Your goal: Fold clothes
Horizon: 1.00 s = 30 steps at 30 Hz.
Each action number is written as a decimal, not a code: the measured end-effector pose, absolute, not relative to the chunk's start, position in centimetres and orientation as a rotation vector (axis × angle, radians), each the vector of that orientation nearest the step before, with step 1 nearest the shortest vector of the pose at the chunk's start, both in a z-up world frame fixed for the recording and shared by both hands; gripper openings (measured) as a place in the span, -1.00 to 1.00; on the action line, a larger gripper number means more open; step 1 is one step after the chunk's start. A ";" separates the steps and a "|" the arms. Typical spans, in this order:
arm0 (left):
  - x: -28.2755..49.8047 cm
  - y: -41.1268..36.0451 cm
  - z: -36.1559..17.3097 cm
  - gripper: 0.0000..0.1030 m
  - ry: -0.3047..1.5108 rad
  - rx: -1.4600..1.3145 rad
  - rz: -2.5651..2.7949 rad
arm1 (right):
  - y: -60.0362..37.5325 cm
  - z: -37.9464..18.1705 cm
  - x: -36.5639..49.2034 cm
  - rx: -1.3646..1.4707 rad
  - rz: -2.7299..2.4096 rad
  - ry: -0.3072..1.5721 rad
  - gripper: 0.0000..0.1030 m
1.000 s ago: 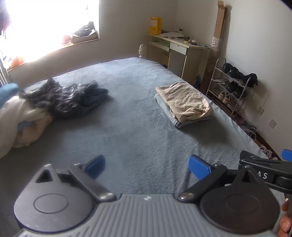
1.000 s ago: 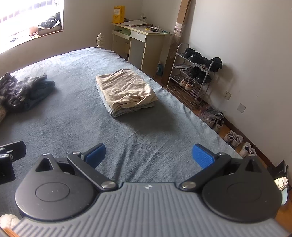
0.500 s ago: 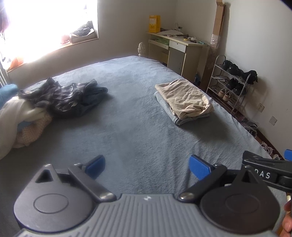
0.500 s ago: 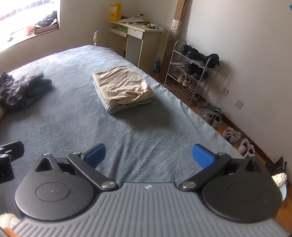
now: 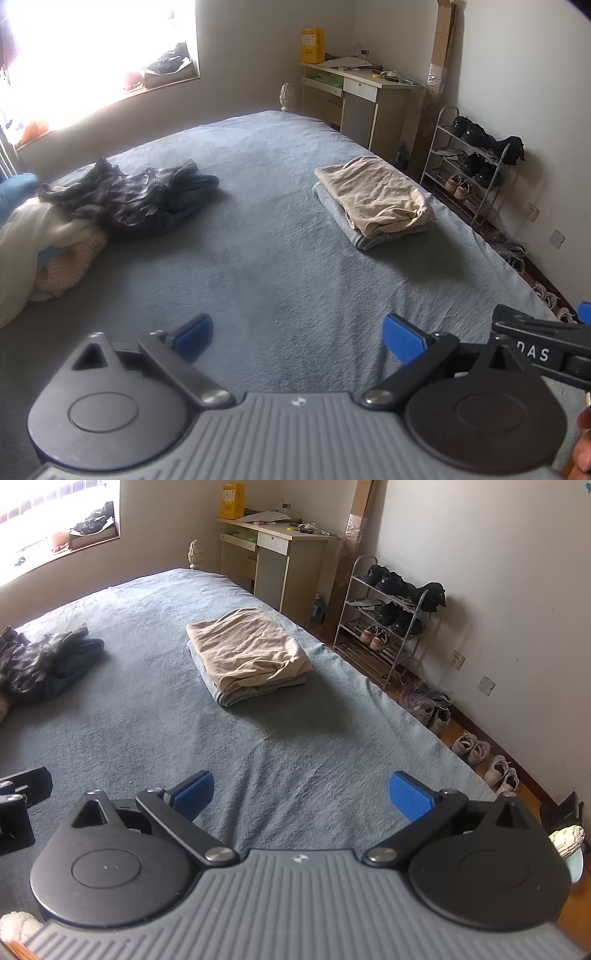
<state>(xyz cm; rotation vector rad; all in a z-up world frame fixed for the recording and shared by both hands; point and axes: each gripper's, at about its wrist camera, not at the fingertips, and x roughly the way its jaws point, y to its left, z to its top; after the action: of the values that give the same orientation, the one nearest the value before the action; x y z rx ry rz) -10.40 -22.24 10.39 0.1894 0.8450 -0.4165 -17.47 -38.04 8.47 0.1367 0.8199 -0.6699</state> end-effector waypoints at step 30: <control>-10.4 -21.9 10.4 0.92 0.845 0.191 -0.408 | -37.8 8.6 -17.5 0.135 -0.664 0.817 0.98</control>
<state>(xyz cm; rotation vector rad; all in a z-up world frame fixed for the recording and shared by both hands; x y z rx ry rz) -10.44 -21.93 10.38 0.1912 0.8445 -0.4077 -17.50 -37.83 8.60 0.1346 0.8169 -0.6639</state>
